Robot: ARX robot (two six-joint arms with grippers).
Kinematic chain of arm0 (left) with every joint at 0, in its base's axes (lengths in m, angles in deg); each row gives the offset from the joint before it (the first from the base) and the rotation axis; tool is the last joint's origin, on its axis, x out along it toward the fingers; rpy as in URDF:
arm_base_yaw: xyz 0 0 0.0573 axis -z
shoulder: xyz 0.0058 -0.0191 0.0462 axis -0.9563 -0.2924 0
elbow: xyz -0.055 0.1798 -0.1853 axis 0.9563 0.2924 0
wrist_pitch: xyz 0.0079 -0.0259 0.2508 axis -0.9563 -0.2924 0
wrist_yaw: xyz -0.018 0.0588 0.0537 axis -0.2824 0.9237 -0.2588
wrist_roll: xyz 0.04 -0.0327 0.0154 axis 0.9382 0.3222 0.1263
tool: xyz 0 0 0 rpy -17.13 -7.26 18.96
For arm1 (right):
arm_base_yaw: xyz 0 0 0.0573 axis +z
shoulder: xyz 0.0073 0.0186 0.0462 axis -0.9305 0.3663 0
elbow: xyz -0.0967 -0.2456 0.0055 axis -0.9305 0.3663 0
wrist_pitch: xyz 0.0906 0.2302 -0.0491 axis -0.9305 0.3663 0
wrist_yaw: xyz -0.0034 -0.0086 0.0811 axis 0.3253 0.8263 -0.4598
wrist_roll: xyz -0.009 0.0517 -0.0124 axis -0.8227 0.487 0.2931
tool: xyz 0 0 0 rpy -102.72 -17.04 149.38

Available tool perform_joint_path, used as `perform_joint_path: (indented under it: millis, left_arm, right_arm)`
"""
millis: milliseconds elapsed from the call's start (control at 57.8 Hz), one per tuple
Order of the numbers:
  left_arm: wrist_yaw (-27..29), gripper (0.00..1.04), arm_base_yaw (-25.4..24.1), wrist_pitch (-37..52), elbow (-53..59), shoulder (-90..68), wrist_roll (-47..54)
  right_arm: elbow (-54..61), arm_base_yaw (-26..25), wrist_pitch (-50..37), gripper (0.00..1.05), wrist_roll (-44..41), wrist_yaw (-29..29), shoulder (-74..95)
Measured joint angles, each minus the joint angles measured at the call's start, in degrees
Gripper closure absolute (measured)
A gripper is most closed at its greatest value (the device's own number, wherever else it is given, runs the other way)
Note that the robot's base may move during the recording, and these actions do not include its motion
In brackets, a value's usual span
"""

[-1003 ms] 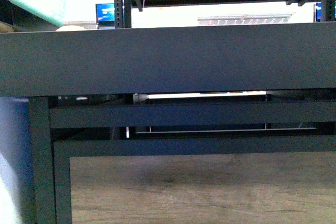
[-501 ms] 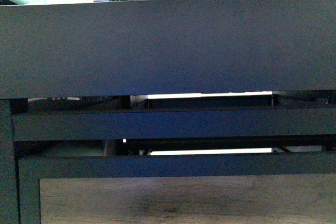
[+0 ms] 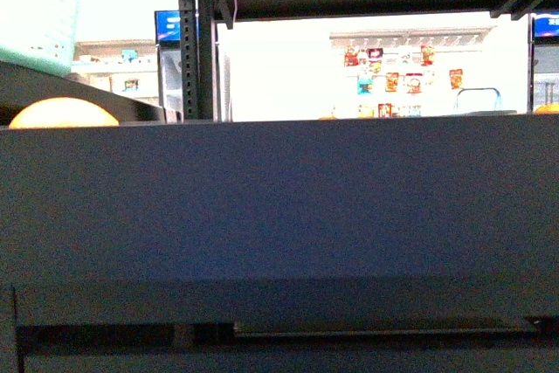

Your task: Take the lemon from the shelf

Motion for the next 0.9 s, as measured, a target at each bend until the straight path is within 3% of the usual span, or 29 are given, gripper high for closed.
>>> perform_joint_path:
  millis: [899]
  left_arm:
    - [0.02,0.08,0.0,0.0,0.0,0.02,-0.02]
  right_arm:
    - [0.0,0.0,0.0,0.07,-0.04,0.0,-0.02]
